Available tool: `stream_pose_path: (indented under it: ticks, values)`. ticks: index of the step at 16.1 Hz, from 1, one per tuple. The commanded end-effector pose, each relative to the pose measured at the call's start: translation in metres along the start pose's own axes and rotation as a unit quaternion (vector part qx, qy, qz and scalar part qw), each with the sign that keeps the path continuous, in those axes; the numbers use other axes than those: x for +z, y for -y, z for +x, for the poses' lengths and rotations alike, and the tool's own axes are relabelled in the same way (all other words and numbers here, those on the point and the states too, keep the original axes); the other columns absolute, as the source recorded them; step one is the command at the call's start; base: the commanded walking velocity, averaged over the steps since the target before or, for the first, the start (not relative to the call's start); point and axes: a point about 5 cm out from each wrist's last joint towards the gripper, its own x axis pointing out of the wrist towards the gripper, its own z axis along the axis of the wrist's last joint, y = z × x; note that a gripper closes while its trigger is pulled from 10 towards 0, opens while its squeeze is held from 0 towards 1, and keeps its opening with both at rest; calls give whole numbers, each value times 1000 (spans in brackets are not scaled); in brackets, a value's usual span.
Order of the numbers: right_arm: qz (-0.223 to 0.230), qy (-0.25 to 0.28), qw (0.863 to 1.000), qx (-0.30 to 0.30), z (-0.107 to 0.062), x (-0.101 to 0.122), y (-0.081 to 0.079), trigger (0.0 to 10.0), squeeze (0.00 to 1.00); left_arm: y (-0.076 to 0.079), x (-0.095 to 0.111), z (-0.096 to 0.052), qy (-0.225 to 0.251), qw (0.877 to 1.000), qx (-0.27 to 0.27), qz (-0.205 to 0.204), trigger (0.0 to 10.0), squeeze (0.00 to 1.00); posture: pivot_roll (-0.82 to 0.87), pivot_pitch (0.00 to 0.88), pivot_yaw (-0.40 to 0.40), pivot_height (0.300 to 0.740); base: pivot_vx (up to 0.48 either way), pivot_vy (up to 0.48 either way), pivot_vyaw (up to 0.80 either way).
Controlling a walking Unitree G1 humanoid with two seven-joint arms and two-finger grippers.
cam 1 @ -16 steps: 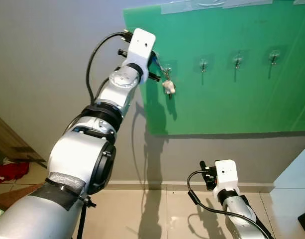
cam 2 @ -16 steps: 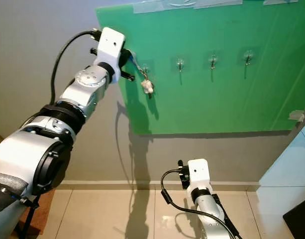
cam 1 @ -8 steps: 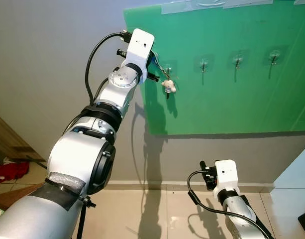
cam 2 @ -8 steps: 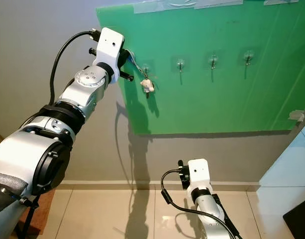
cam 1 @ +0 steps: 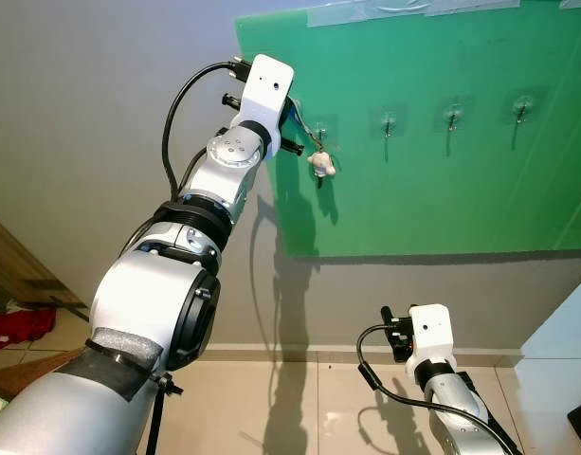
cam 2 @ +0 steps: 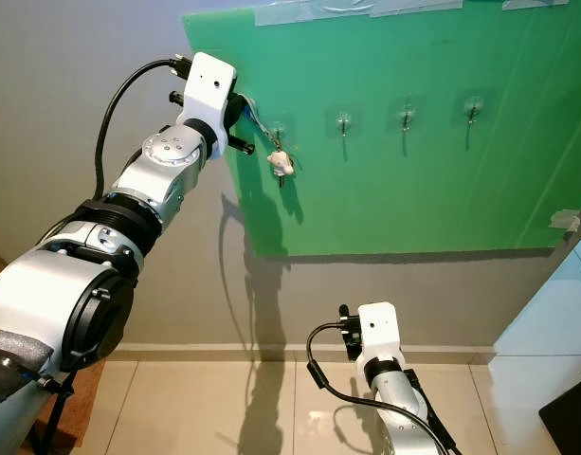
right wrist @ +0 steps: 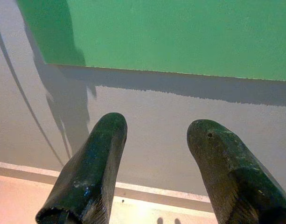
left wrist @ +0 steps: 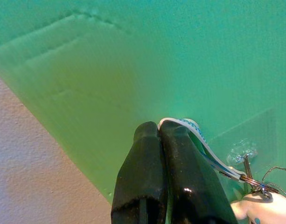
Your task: Hang keys on a hook
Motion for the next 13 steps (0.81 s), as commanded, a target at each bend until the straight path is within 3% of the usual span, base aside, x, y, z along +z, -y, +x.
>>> stream_pose_path:
  ticks: [1,3,4,5,7,8,9,13]
  values:
    - [2,-2,1000,6,0,-1,-4,10000,0,-13,-4,-2,-7,1000,20,2,0,0,-118,0,161,740,0,0,0]
    - [2,-2,1000,7,0,-1,-4,10000,0,-13,-4,-3,-8,1000,21,3,0,0,-118,0,161,740,0,0,0]
    - [3,-10,1000,8,-1,-6,-5,10000,0,24,-72,-18,-108,993,-24,-50,0,0,-116,0,164,740,0,0,0]
    - [3,-14,1000,8,-1,-8,-6,10000,0,42,-99,-28,-149,985,-45,-77,0,0,-116,0,164,740,0,0,0]
    - [4,-15,1000,7,-2,-8,-5,10000,0,45,-89,-25,-117,989,-56,-71,0,0,-117,0,165,740,0,0,0]
    - [5,-11,1000,3,-2,-7,-4,10000,0,44,-74,-20,-71,994,-58,-60,0,0,-119,0,166,740,0,0,0]
    - [6,-8,1000,2,-1,-6,-4,10000,0,42,-68,-19,-56,995,-58,-54,0,0,-119,0,169,740,0,0,0]
    - [6,-9,1000,2,-1,-7,-4,10000,0,42,-64,-19,-41,996,-63,-44,0,0,-118,0,165,740,0,0,0]
